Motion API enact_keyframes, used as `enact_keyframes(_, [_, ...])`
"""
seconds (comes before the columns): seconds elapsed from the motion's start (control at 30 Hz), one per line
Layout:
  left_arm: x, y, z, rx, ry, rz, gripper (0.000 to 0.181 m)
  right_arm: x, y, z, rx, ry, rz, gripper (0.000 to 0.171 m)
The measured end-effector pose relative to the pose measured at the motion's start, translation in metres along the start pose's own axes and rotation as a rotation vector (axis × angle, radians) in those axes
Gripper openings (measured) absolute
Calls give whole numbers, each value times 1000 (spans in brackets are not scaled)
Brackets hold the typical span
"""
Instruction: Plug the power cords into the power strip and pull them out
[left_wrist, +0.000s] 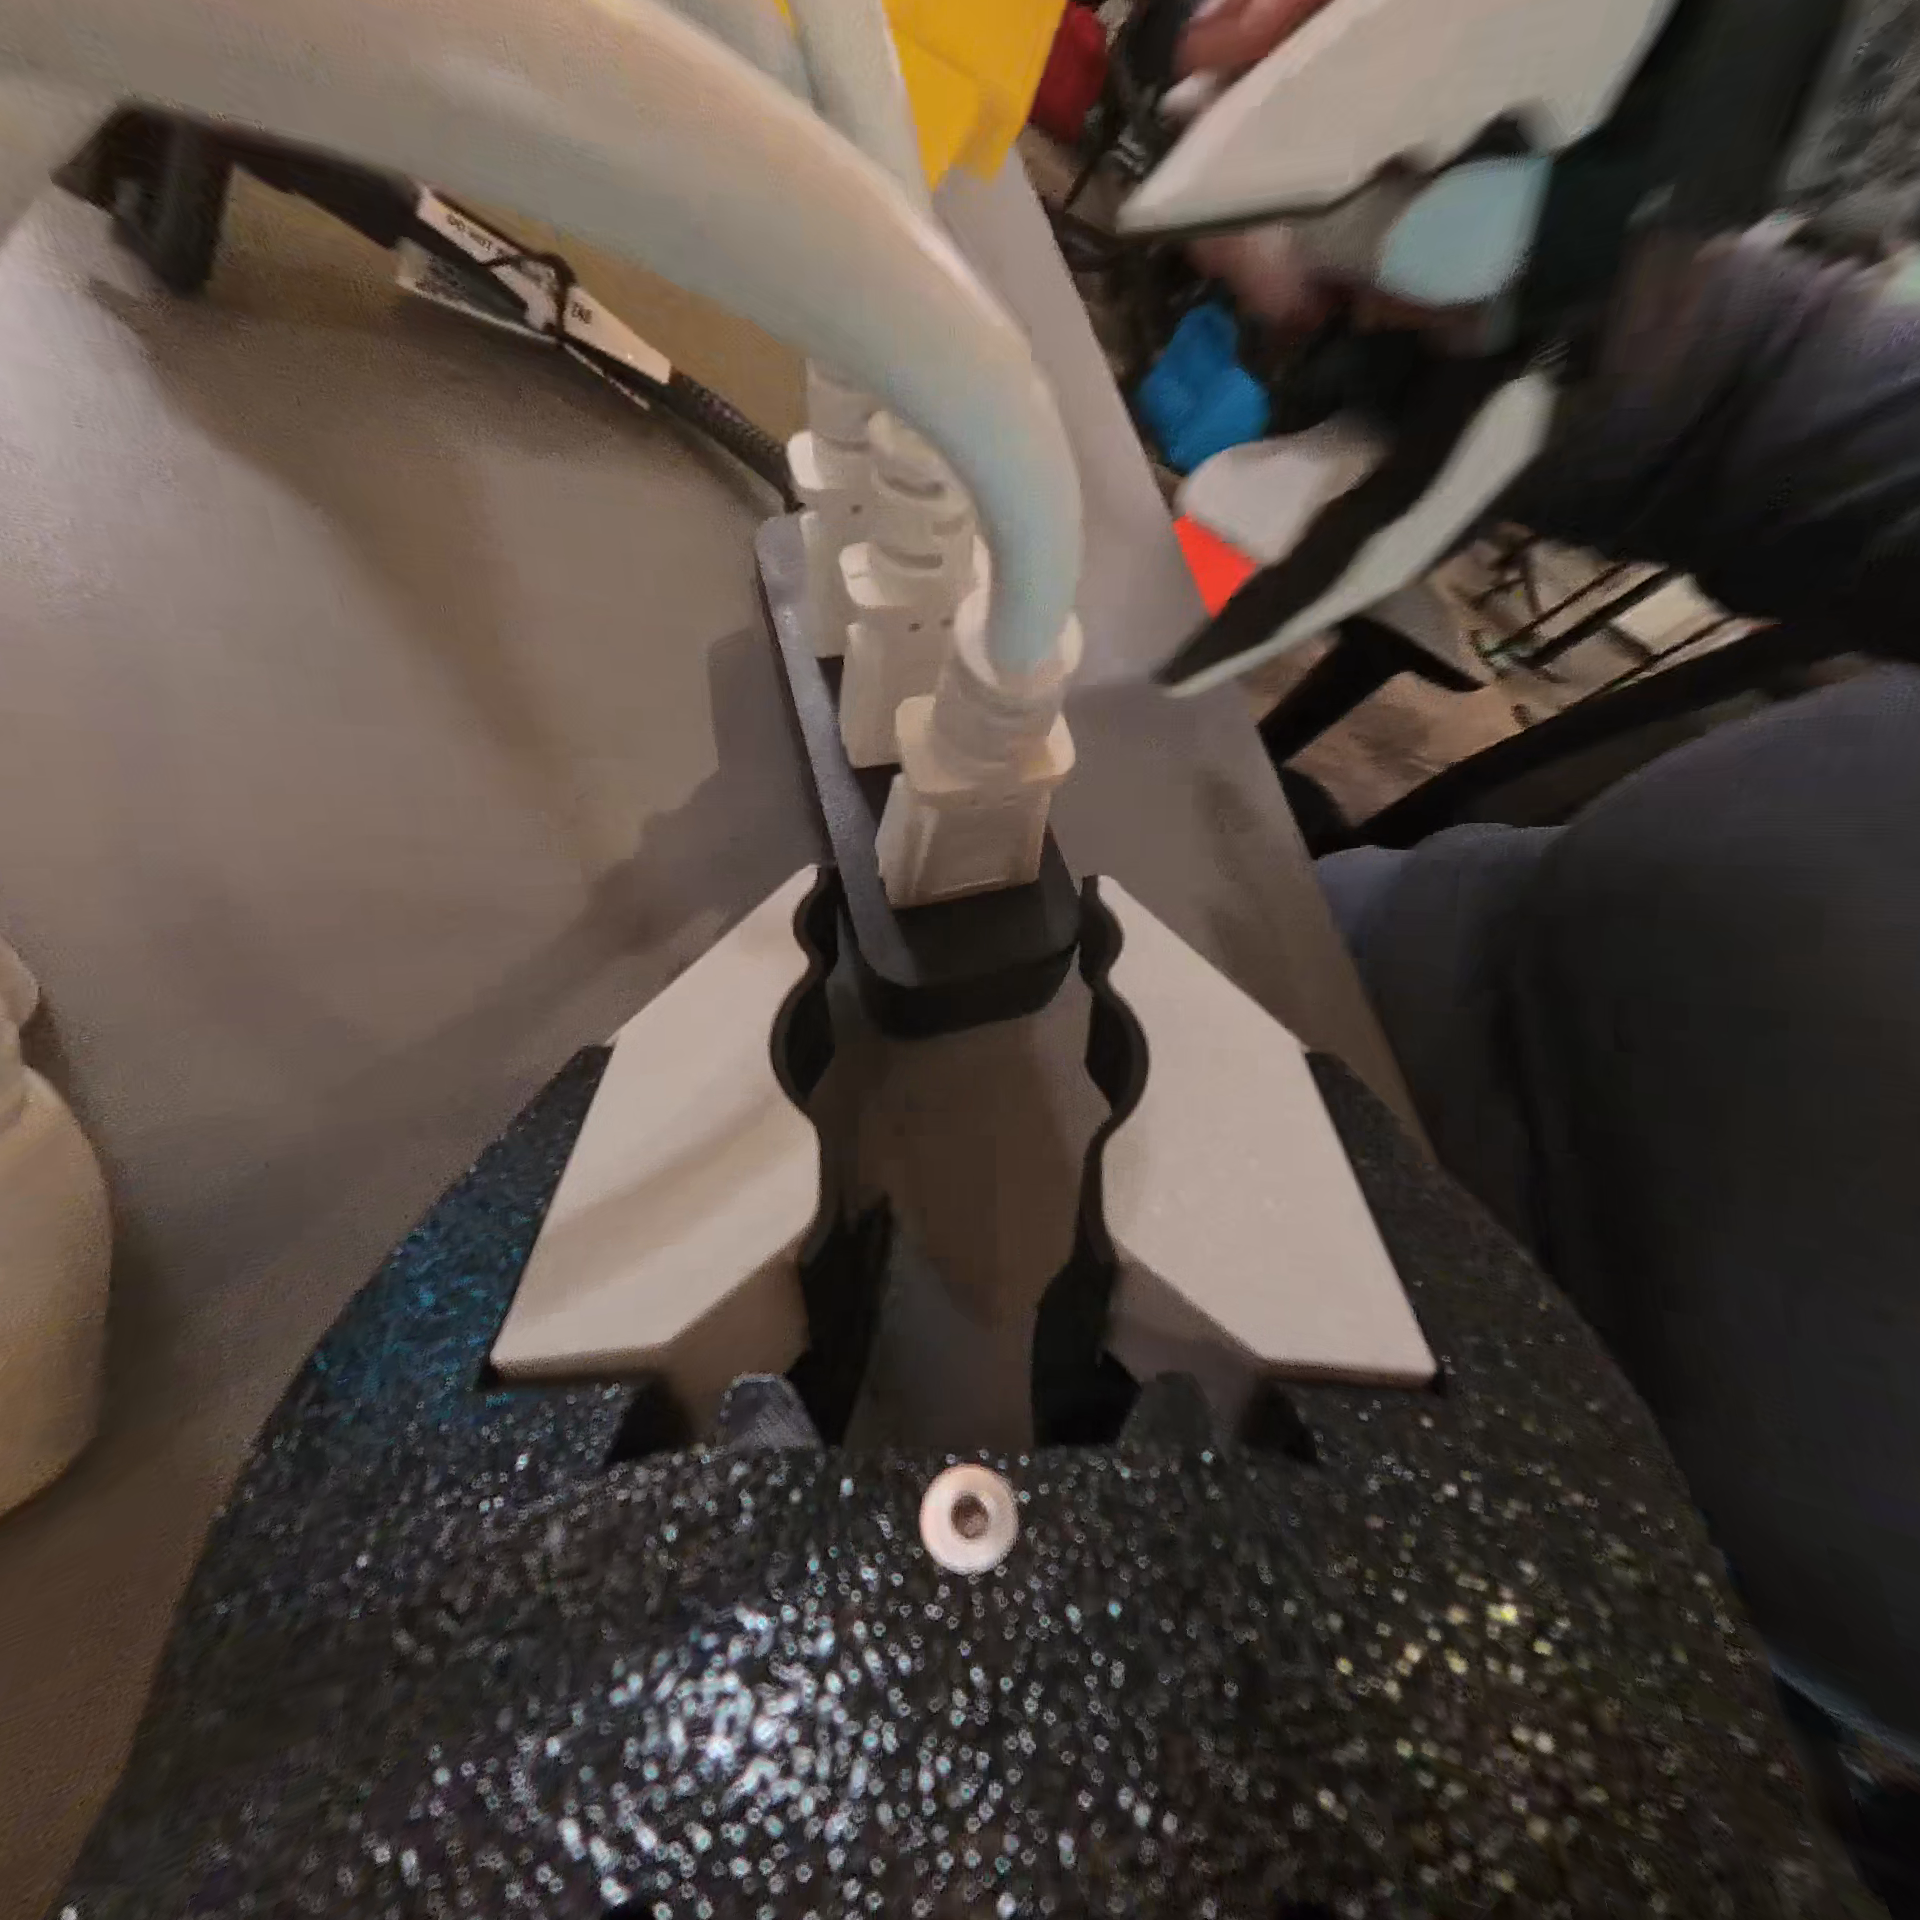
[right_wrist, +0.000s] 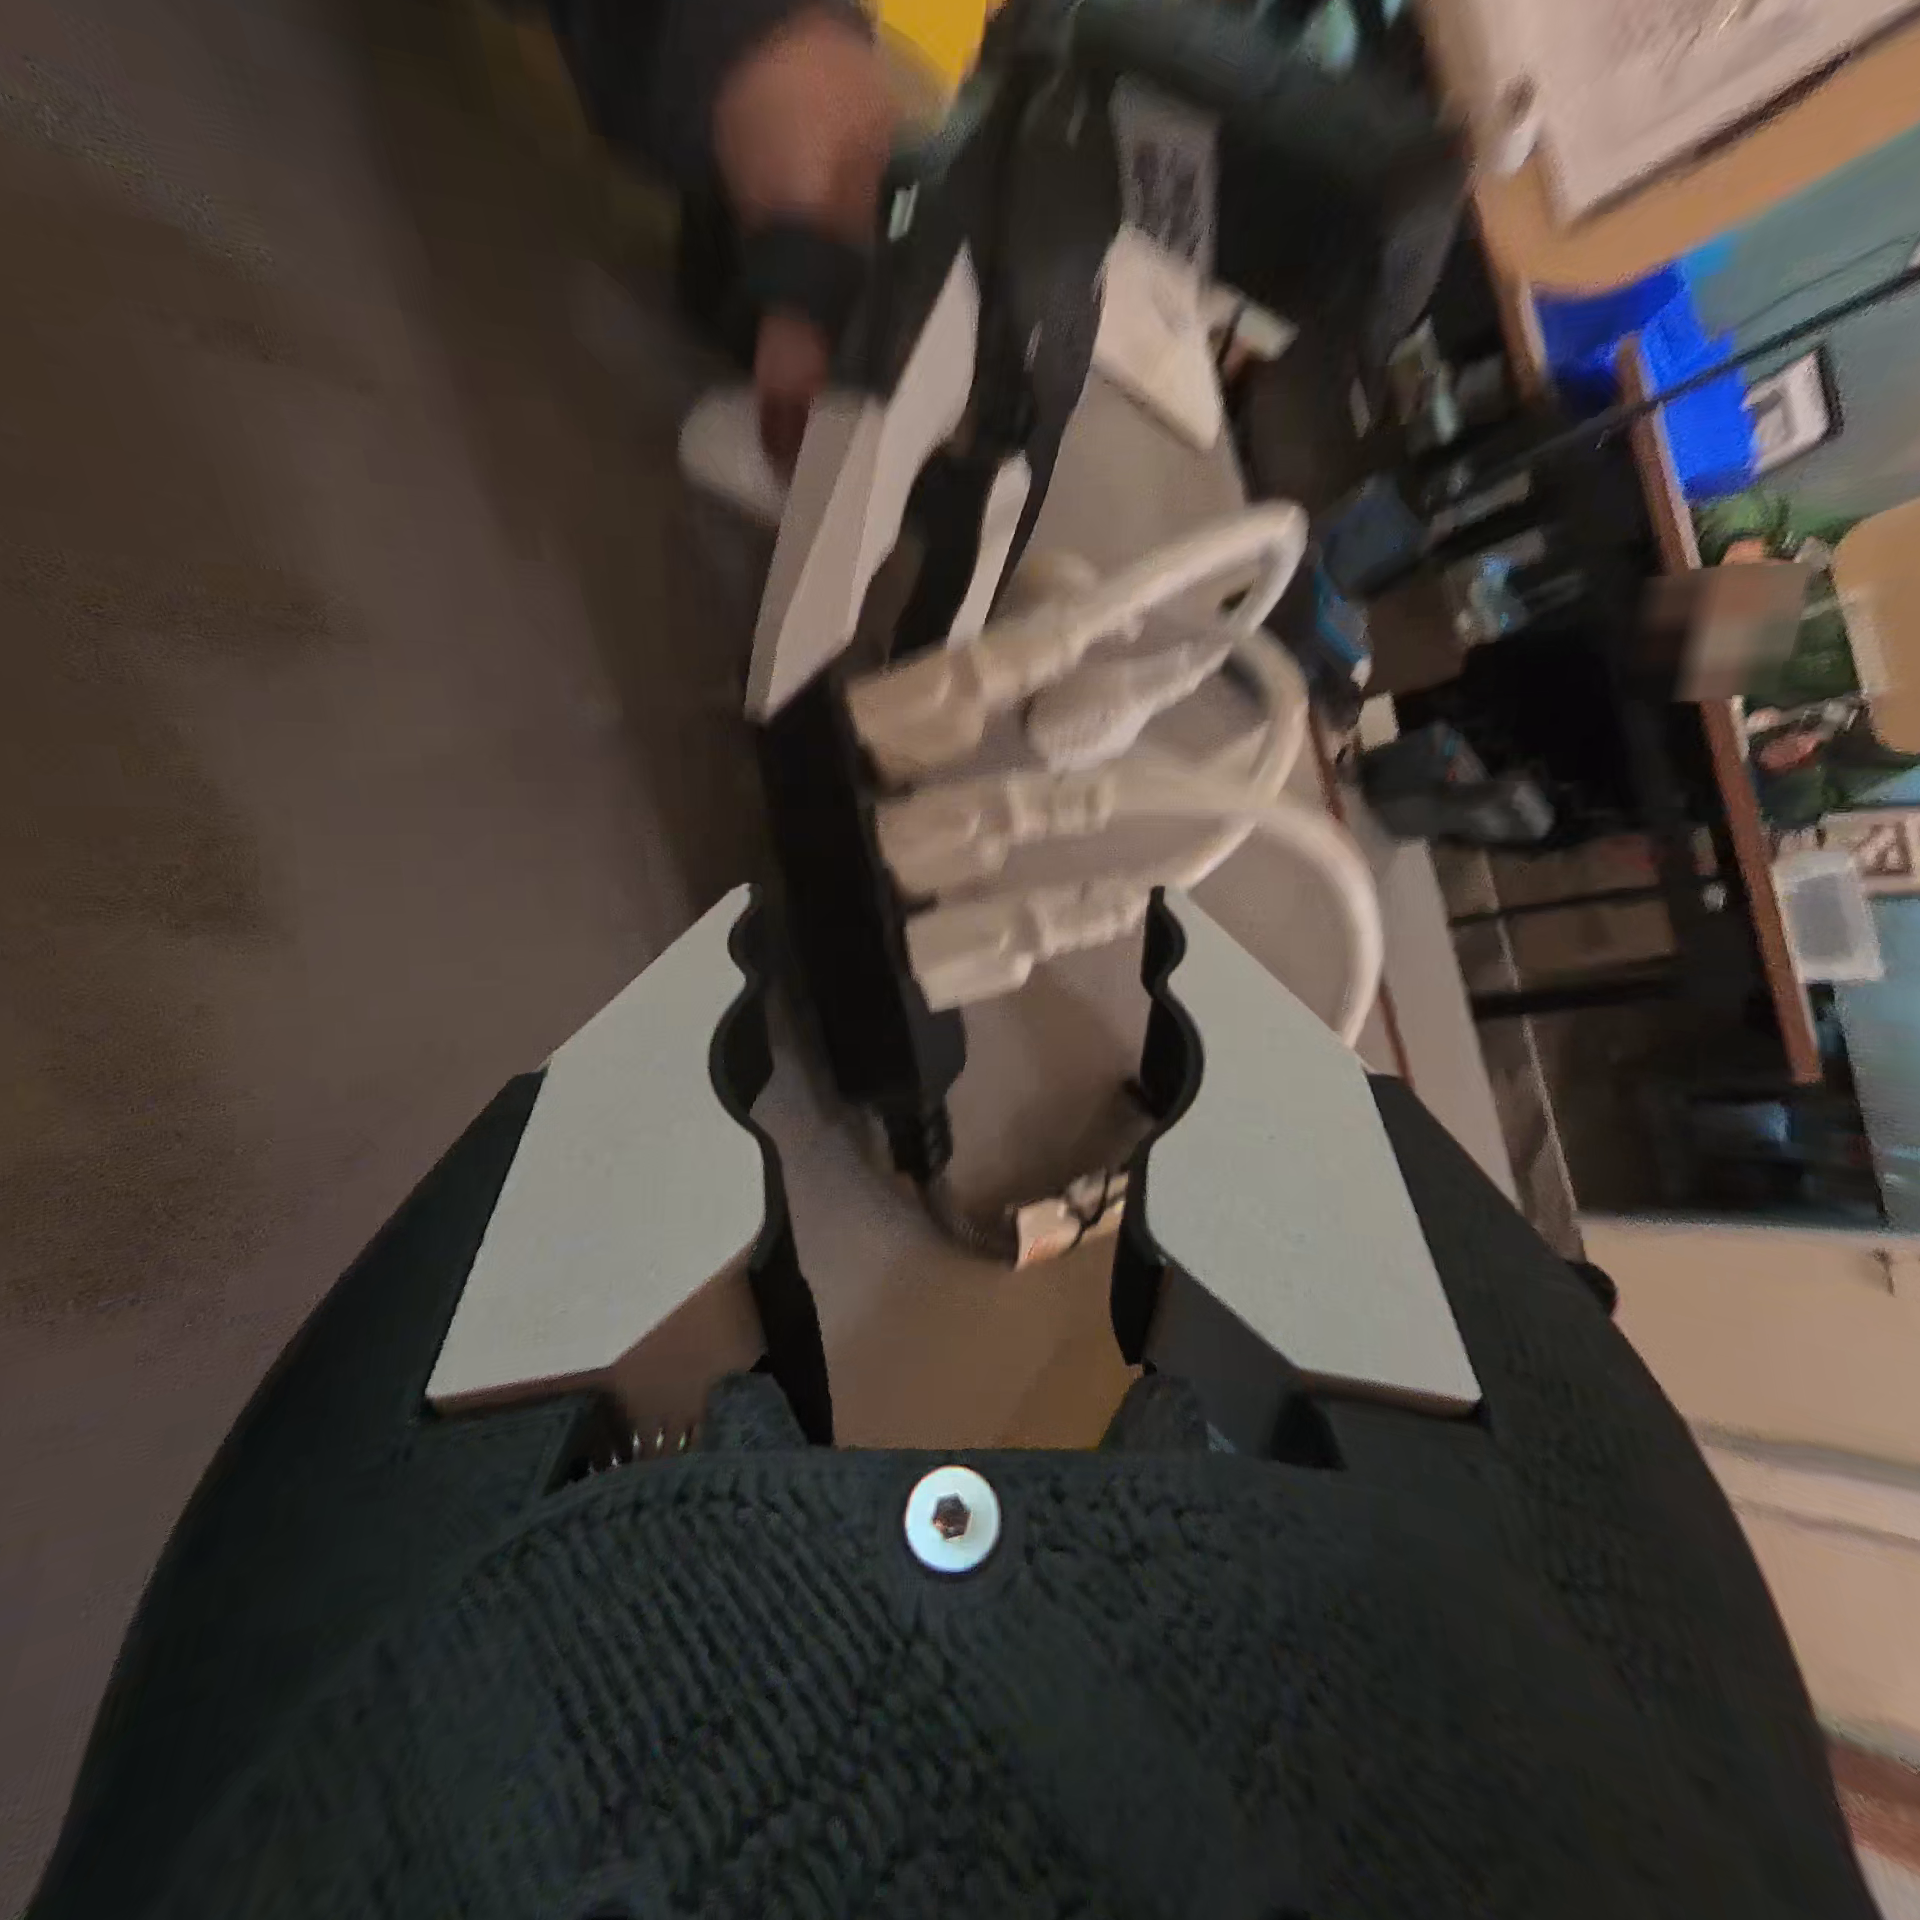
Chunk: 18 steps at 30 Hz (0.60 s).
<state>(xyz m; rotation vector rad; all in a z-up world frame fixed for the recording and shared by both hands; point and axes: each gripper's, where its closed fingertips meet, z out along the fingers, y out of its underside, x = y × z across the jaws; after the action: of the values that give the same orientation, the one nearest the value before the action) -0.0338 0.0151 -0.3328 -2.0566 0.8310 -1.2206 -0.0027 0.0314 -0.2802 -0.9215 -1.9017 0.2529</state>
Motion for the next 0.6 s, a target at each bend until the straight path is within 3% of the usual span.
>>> enact_keyframes(0.07, [3,0,-4,9,54,-40,46,-8,21,10,-36,-9,18,79])
enact_keyframes(0.2, [0,-11,-16,121,85,-126,43,-9,51,26,-77,-45,38,79])
enact_keyframes(0.3, [1,-24,-39,302,40,-107,48,-11,58,35,-44,-96,42,66])
enact_keyframes(0.4, [-1,-32,-67,474,-91,-45,70,-19,56,38,-11,-191,37,51])
enact_keyframes(0.5, [2,-38,-90,616,-260,65,84,-19,53,35,14,-256,-31,61])
enact_keyframes(0.6, [2,-43,-106,702,-503,202,86,-17,35,17,176,-350,-75,64])
